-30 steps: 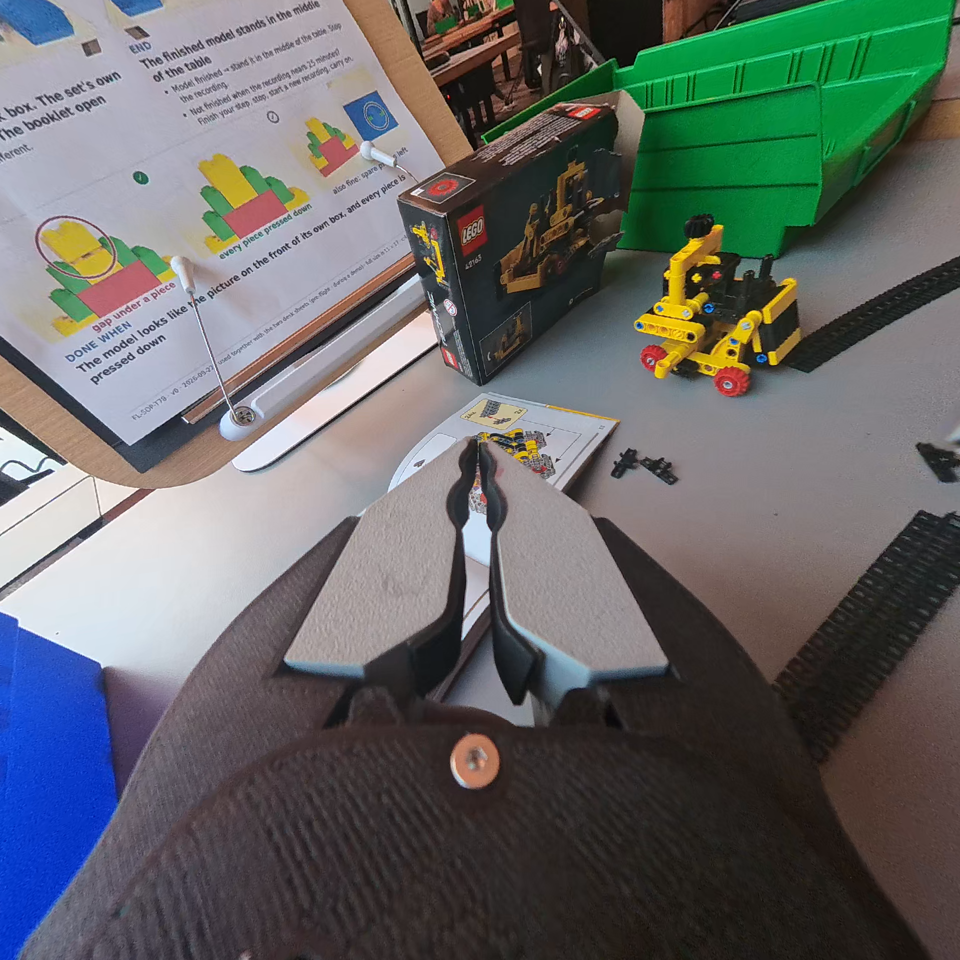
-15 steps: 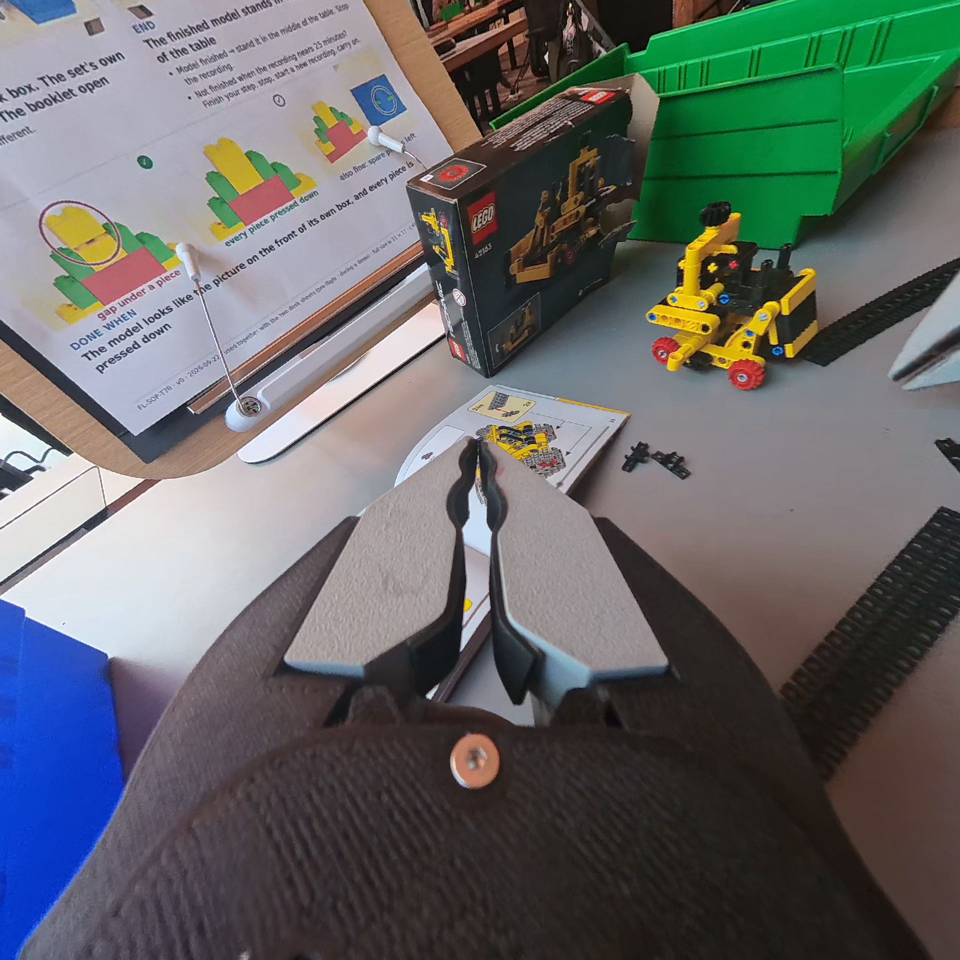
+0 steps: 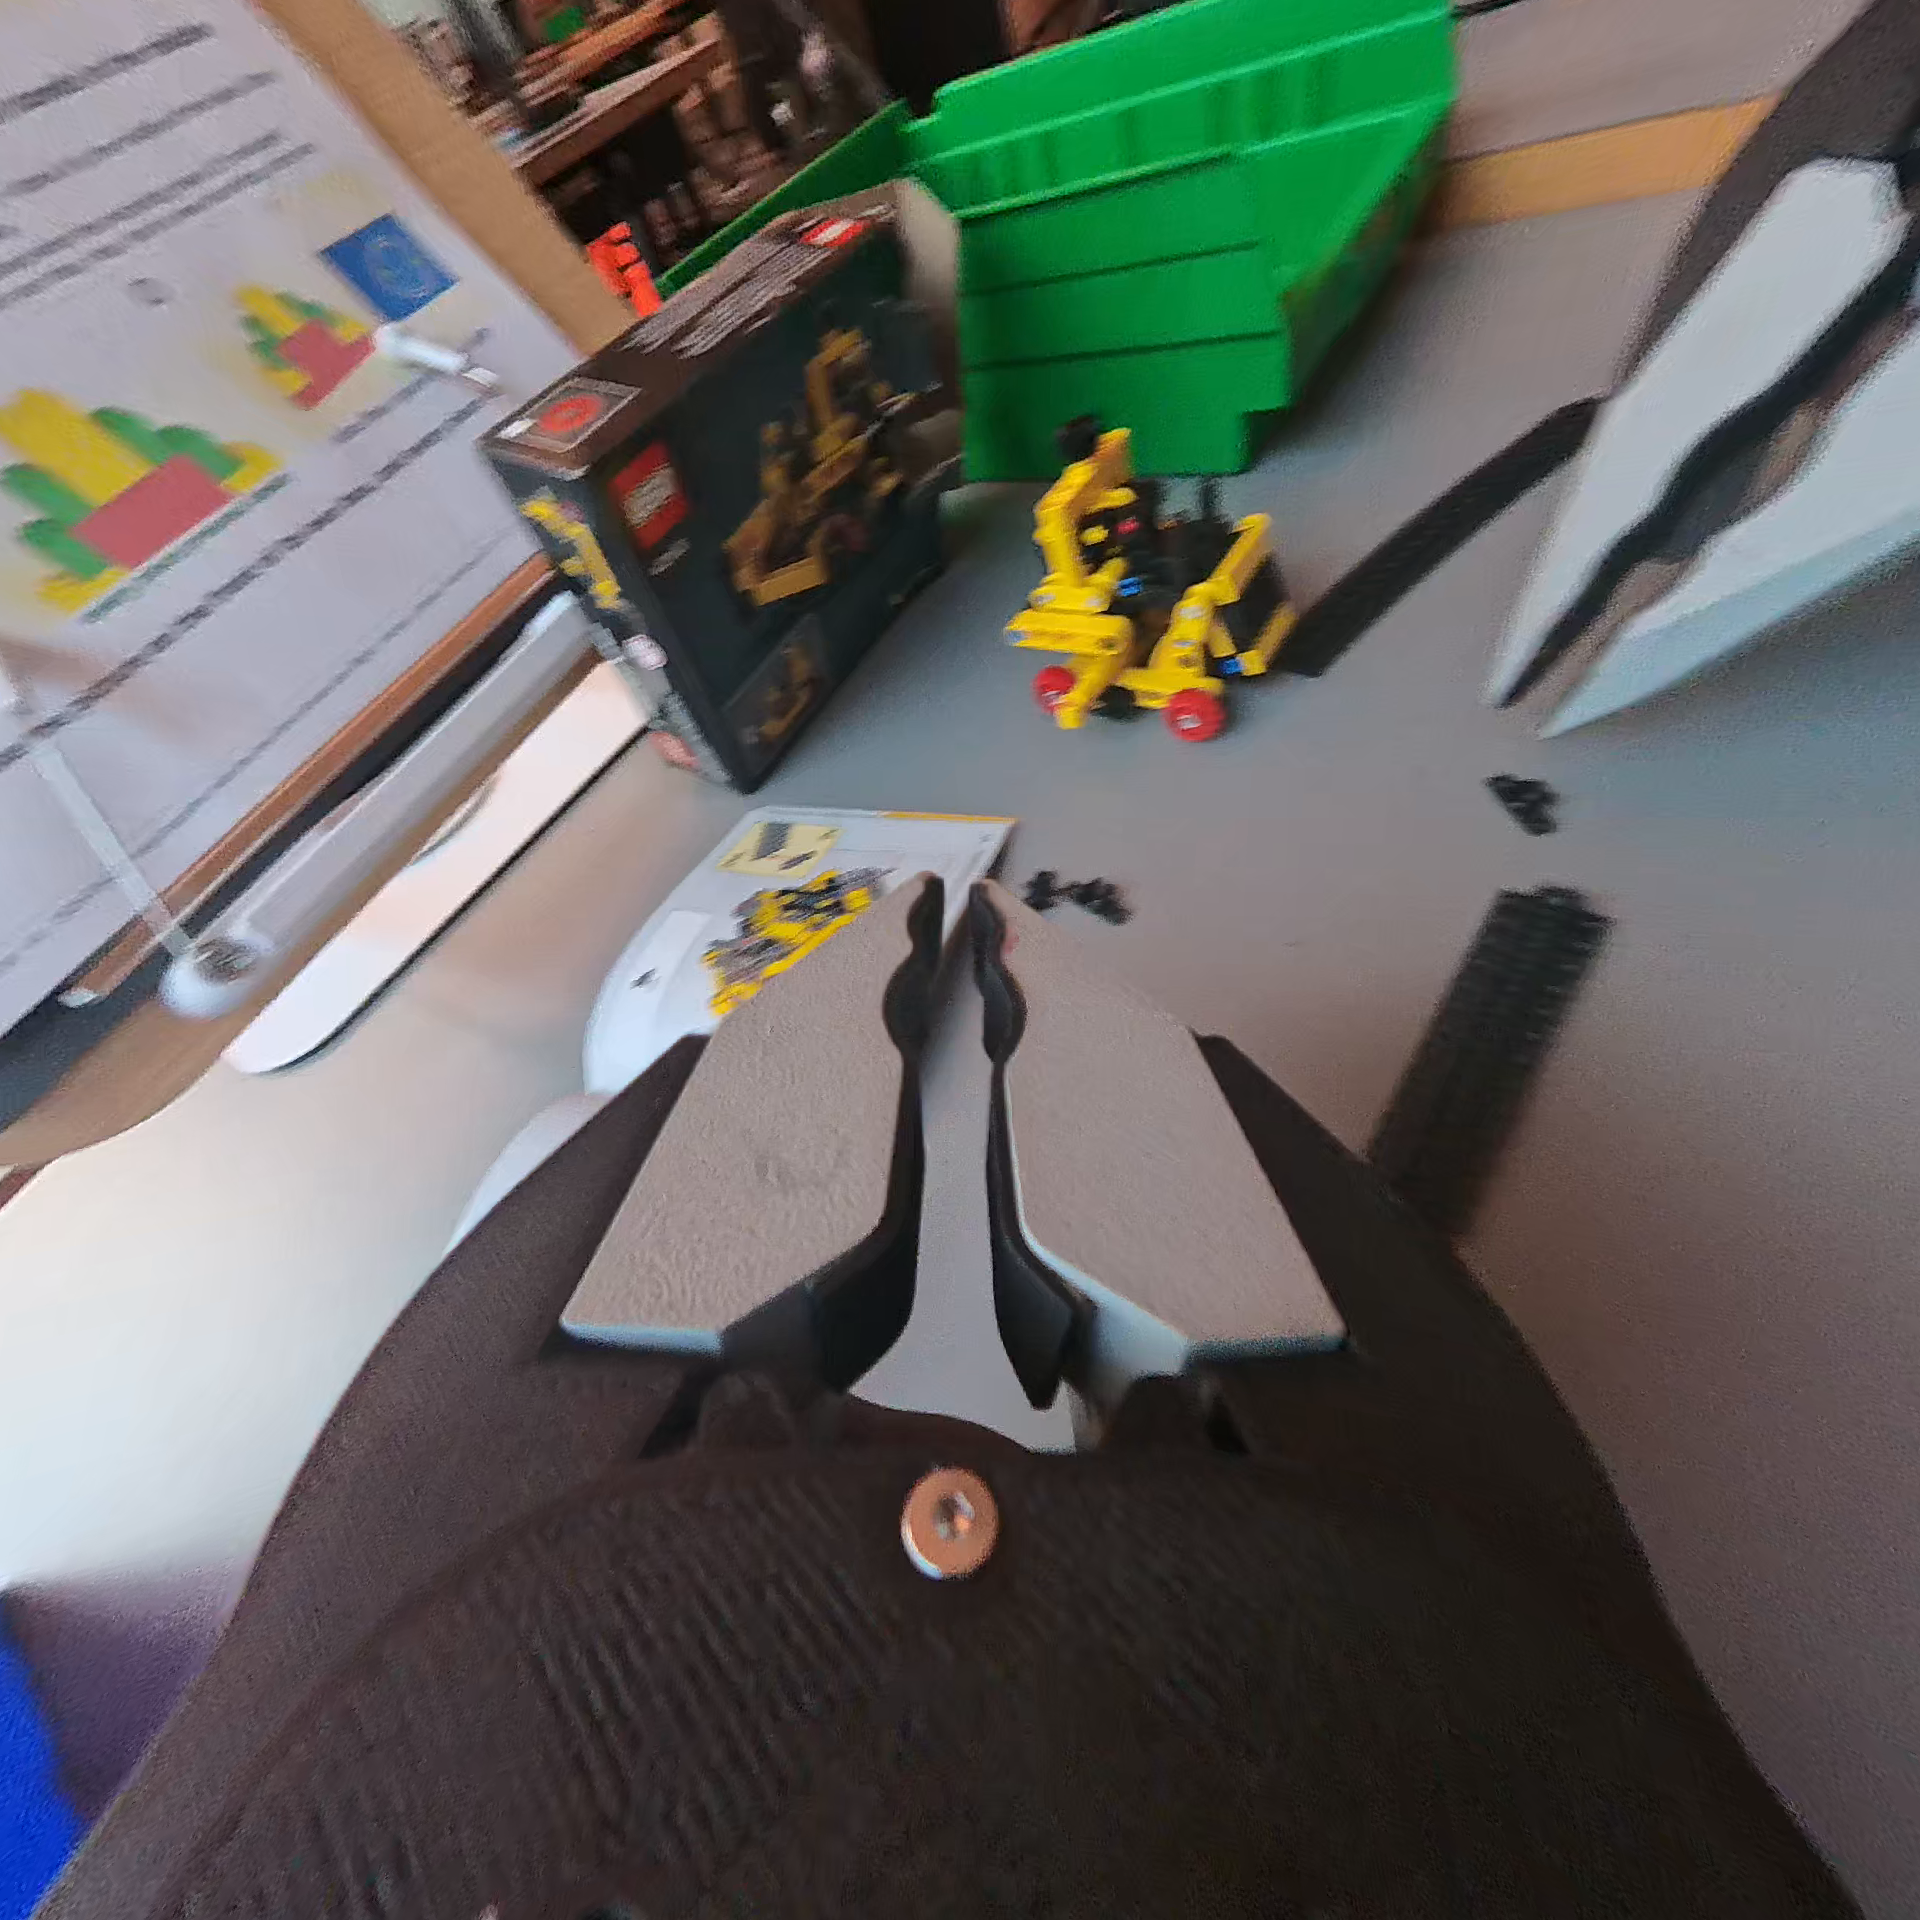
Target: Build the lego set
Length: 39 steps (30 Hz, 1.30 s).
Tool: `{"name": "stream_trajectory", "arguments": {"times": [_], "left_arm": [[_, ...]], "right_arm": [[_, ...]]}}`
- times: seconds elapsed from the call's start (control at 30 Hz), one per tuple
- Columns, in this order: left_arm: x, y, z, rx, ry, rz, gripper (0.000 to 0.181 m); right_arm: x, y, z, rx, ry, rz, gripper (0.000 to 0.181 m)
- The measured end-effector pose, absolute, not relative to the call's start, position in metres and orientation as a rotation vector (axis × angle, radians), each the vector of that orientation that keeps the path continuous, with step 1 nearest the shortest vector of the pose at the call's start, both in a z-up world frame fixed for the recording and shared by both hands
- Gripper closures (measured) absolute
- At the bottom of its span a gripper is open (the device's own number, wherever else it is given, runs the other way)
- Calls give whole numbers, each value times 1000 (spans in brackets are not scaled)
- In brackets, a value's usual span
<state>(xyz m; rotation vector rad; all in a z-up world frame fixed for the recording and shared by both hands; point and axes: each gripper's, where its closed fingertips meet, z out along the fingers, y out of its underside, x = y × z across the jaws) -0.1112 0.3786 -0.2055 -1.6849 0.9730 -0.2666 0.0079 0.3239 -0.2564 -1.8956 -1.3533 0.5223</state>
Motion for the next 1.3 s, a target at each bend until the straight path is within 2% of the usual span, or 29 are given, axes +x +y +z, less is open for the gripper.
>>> {"name": "stream_trajectory", "arguments": {"times": [0.17,0.43,0.77,0.83,1.3], "left_arm": [[-82,345,-216,-1726,1108,-554,173],[-76,339,-238,-1787,1193,-549,170],[-99,363,-238,-1912,998,-551,171],[-99,364,-237,-1906,997,-547,170],[-78,330,-245,-1849,1230,-637,168]], "right_arm": [[1,311,-262,-1968,-1222,606,166],[3,315,-261,-1977,-1179,596,167],[3,318,-274,-2034,-1218,527,172],[2,318,-274,-2021,-1236,511,178],[-7,315,-275,-1800,-1577,595,178]]}}
